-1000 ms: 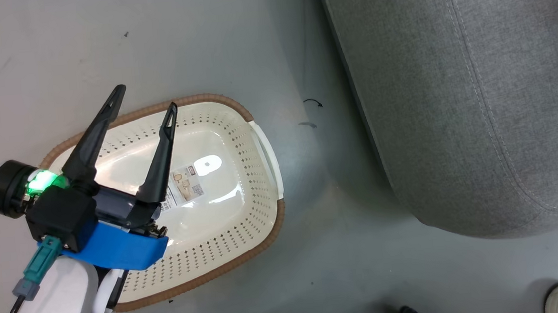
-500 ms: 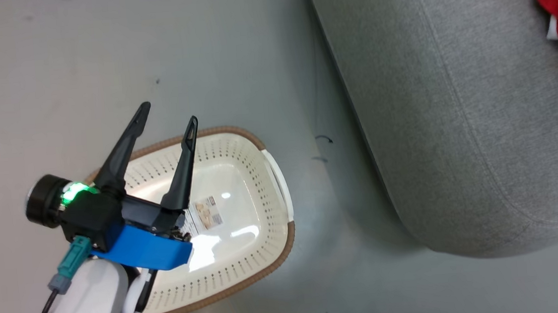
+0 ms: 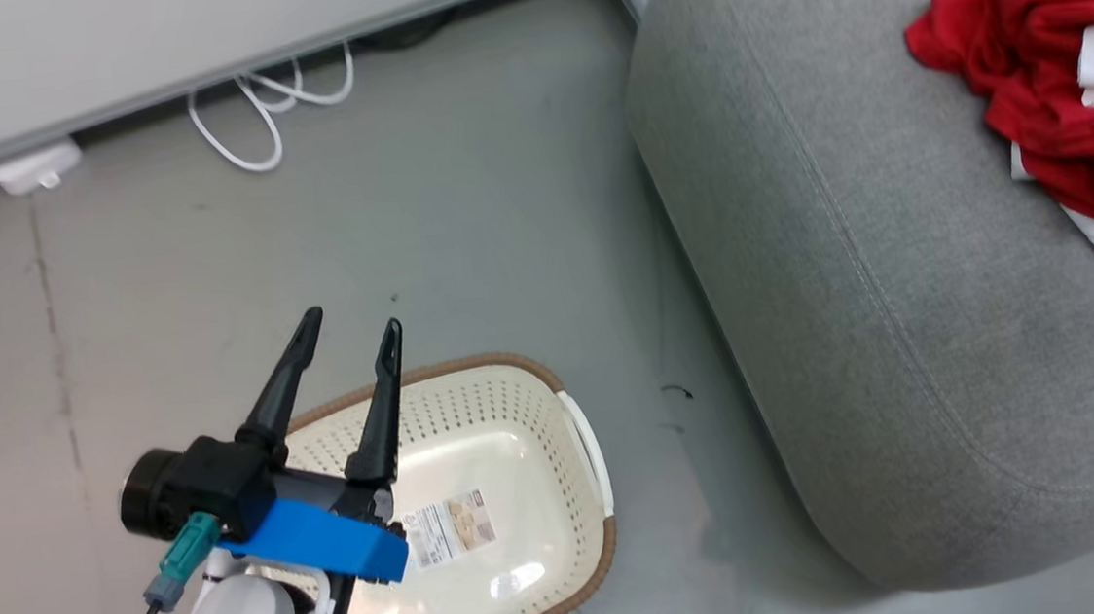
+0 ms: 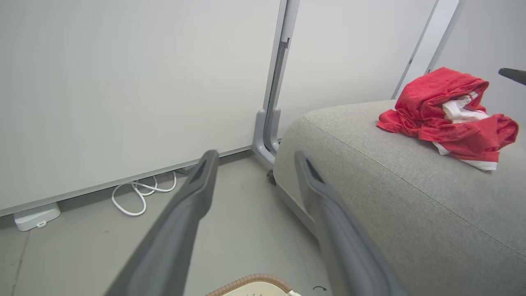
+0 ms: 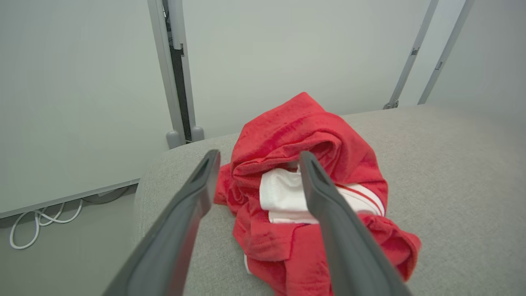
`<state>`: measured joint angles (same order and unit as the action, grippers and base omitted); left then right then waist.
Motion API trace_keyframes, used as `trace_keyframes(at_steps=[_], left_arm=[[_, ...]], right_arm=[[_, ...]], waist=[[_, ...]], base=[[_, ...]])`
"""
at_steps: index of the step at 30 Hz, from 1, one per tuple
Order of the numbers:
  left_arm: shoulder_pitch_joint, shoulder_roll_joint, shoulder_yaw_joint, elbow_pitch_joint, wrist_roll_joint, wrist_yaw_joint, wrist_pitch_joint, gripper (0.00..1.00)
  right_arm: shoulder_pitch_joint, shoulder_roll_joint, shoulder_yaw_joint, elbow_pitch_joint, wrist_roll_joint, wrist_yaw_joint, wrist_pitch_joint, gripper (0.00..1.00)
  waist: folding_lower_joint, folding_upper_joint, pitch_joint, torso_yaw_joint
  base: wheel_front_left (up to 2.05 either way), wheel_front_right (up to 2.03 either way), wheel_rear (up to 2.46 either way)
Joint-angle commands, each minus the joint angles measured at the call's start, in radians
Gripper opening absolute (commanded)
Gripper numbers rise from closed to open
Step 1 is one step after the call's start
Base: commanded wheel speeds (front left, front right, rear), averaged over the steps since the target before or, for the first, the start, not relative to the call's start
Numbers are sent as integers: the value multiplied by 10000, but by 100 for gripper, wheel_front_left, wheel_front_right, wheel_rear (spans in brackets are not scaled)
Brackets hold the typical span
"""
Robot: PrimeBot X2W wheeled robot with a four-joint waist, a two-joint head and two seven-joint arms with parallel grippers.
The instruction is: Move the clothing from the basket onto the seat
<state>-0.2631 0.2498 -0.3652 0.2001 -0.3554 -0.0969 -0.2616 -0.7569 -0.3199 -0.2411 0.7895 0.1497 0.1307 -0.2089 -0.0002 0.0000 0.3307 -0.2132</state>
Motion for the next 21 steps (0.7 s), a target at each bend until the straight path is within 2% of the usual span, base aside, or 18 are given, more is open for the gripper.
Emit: trace_keyframes(at_steps=[1,6,11,21], left_arm=[[164,-45,93,75,-29,-15,-45,100],[624,-340,497,457,-95,-94,-47,100],[1065,-618,912,738,-14,-142,-48,100],[1503,-965,1609,984,266,-235,-47,100]], right_arm=[[382,38,87,-156,71,3,-67,100],[1581,260,581,-1358,467,3,-17,100],[2842,766,856,-2760,589,3,208,100],[5167,1961,838,-5392,34,3,883,100]], waist=[[2,0,-520,306],[2,0,-1198,552],[2,0,-1749,745],[2,0,-2275,1313]], base=[[0,0,0],[0,0,0],[0,0,0],[0,0,0]])
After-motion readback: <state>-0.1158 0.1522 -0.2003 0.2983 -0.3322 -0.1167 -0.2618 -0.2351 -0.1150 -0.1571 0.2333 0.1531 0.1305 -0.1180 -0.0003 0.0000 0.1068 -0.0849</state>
